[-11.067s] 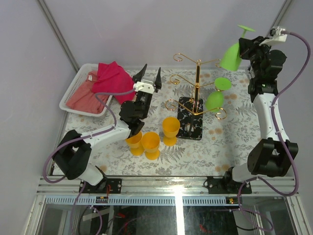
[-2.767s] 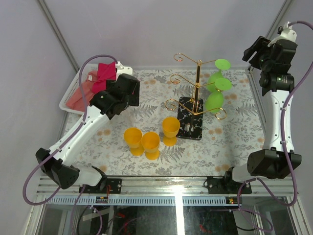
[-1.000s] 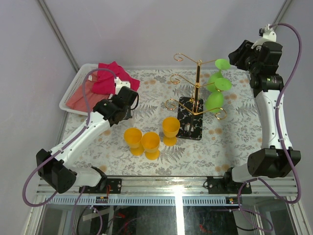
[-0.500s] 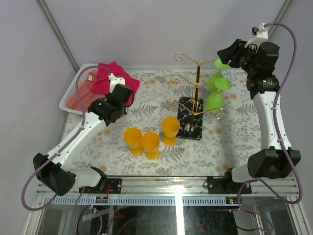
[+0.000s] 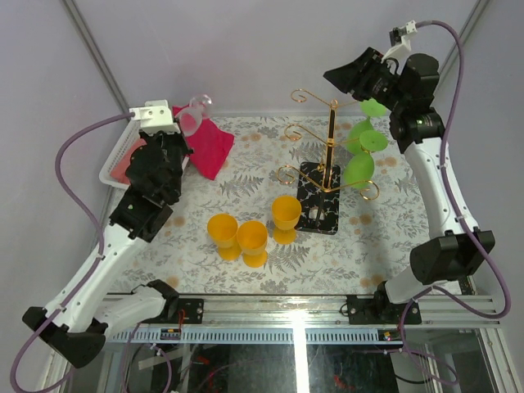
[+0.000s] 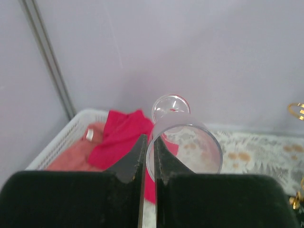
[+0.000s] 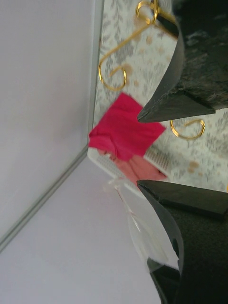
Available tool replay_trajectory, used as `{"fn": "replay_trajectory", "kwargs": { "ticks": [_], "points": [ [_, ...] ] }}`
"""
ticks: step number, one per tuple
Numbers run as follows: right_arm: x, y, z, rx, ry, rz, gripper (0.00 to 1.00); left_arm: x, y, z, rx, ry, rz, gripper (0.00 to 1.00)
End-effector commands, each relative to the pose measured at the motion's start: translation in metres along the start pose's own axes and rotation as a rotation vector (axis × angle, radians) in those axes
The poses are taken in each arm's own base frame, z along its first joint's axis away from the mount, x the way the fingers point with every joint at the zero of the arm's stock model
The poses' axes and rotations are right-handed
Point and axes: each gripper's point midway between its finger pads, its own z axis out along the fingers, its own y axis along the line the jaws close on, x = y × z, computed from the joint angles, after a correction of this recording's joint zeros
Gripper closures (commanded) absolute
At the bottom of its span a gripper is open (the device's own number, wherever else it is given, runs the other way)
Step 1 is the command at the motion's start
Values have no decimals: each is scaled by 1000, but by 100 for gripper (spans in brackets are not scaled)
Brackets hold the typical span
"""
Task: Place the wine glass upside down on the wine glass rack
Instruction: Turn the wine glass upside down at the wine rack.
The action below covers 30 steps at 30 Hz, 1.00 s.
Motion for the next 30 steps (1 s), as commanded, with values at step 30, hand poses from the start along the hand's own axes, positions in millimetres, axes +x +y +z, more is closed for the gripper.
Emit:
{"fn": "replay_trajectory", "kwargs": {
  "ticks": [30],
  "points": [
    [23,161,79,-489,230,477,43,-86,-88,-2,297,-700,-159,100]
  ]
}}
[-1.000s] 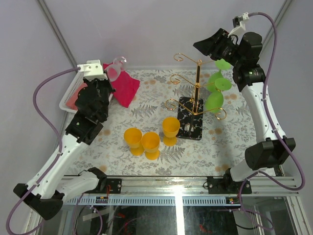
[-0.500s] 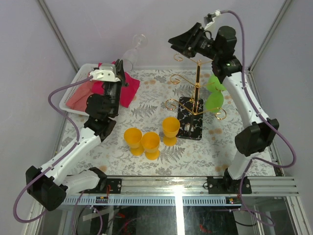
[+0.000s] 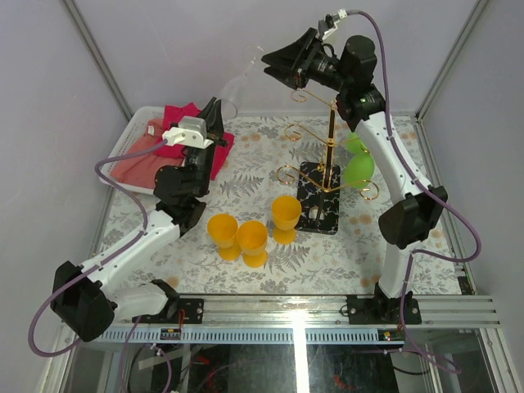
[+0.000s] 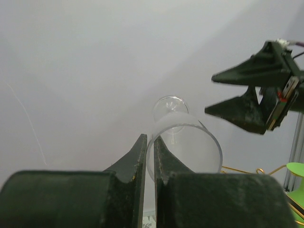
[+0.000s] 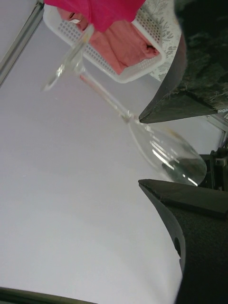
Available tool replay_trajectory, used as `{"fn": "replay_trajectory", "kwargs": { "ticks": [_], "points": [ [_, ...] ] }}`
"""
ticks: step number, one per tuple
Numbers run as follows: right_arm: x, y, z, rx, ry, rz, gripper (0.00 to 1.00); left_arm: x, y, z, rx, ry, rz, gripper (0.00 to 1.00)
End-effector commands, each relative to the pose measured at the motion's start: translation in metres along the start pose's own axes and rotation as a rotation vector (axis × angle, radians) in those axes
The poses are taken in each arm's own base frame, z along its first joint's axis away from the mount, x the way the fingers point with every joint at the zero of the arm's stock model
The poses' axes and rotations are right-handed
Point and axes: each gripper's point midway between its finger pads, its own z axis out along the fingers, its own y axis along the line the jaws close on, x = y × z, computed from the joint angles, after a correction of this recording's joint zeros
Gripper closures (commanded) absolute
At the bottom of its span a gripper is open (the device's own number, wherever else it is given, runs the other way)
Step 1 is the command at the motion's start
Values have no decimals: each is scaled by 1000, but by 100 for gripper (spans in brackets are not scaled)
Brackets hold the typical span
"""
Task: Place the wine glass upside down on the wine glass rack
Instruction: Turn the wine glass upside down at the wine rack.
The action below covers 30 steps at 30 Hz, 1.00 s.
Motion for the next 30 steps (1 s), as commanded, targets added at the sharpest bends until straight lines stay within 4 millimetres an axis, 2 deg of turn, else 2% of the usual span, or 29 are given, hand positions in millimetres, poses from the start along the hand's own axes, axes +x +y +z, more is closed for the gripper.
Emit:
{"fn": "replay_trajectory", "kwargs": {
  "ticks": [1,16,26,30],
  "points": [
    [2,49,-3,-125,23,-51,43,-32,2,1,-17,-141,-43,100],
    [20,23,14,-74,67,-26,44,-37,-6,2,-1,-176,-59,100],
    [30,27,29,-115,95,-12,45,-27,-12,4,15,-165,-59,100],
    [32,29,31,-122,100,-14,50,-23,-13,6,12,-162,-56,100]
  ]
}}
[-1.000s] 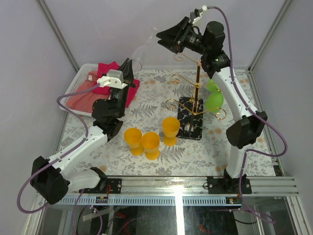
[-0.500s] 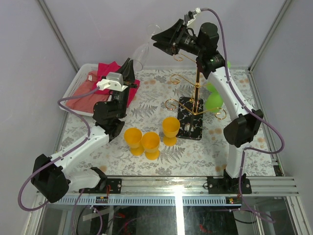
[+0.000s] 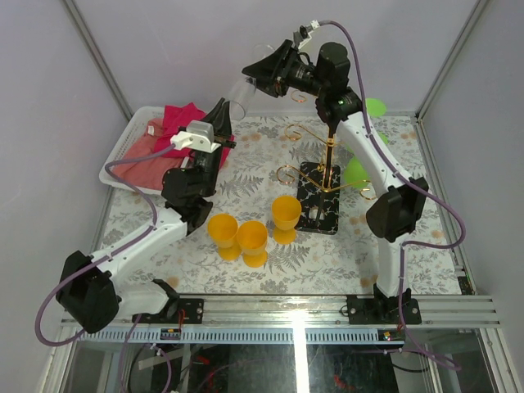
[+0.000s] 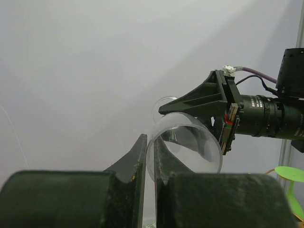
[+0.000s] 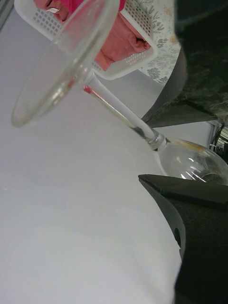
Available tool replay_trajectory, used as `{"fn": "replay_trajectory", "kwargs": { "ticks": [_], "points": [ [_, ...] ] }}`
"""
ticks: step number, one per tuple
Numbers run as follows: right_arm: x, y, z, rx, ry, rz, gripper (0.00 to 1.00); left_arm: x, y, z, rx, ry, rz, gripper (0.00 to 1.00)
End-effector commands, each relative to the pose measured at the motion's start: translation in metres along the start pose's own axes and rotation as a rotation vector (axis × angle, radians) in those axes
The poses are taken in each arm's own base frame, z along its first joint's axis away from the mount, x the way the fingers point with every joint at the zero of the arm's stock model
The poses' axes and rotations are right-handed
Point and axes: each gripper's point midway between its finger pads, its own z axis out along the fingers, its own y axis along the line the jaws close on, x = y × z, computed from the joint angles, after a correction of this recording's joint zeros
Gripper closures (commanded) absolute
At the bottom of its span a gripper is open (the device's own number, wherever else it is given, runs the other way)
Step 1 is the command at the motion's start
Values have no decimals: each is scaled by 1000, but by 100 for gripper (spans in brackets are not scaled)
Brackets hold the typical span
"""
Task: Place the wine glass upside down on the wine glass rack
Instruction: Turn the wine glass upside down at the wine rack.
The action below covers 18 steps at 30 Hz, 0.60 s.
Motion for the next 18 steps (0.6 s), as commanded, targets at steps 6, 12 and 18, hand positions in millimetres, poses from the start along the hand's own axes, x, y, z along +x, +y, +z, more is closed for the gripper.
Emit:
{"fn": "replay_trajectory", "kwargs": {
  "ticks": [6,12,18],
  "points": [
    [7,50,-6,-114,34,-75,62,-20,4,9,-44,-98,4,100],
    [8,51,-7,-109,37,-85,63,-12,8,11,-92,-80,40,100],
    [4,50,-6,-98,23,-99,66,-3,-1,14,-86,-64,62,100]
  ]
}}
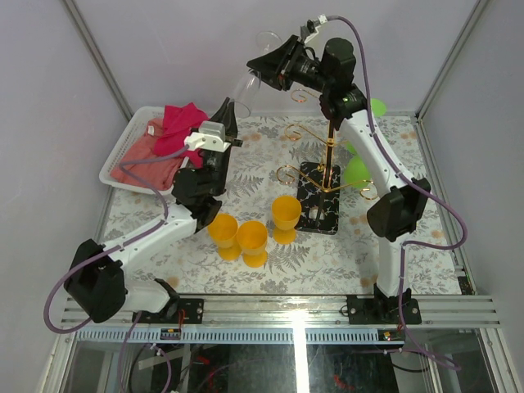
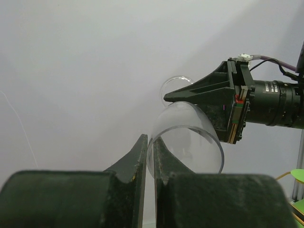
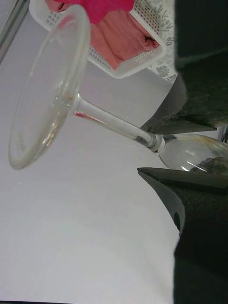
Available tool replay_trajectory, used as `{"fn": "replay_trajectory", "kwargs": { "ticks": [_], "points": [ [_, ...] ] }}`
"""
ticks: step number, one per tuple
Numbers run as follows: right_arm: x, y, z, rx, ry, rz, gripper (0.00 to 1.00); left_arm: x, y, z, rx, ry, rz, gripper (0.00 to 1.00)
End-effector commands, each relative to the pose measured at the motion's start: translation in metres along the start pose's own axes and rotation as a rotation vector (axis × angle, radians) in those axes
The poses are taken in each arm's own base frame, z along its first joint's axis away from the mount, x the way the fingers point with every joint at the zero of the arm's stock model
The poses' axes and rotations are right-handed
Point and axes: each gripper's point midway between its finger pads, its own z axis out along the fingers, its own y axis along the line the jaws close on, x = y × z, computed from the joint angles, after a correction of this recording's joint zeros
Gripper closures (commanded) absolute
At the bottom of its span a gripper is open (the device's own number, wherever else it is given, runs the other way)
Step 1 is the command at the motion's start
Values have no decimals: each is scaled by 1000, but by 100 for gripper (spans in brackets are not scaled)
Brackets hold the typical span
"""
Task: Place the wine glass upside down on the wine glass rack
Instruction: Turn the wine glass upside down at the wine rack.
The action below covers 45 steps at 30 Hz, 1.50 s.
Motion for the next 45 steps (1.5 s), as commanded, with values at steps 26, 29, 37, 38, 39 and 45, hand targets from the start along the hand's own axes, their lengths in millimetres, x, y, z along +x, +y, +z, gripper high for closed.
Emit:
{"fn": "replay_trajectory", "kwargs": {
  "ticks": [26,29,37,38,39,45],
  "points": [
    [12,30,0,-59,49,-133,67,-6,-53,6,45,-36,-112,100],
    [12,30,0,-59,52,-135,67,-6,-57,6,51,-35,-112,100],
    [10,34,-2,-52,41,-198,83,-7,-62,2,75,-37,-113,89],
    [10,33,-3,-47,39,-213,87,-6,-62,1,77,-33,-110,86],
    [9,31,-3,-37,36,-225,92,-6,-62,-1,78,-30,-107,83],
    [-2,24,-6,8,0,-317,100,0,-61,-15,110,-8,-78,59]
  ]
}}
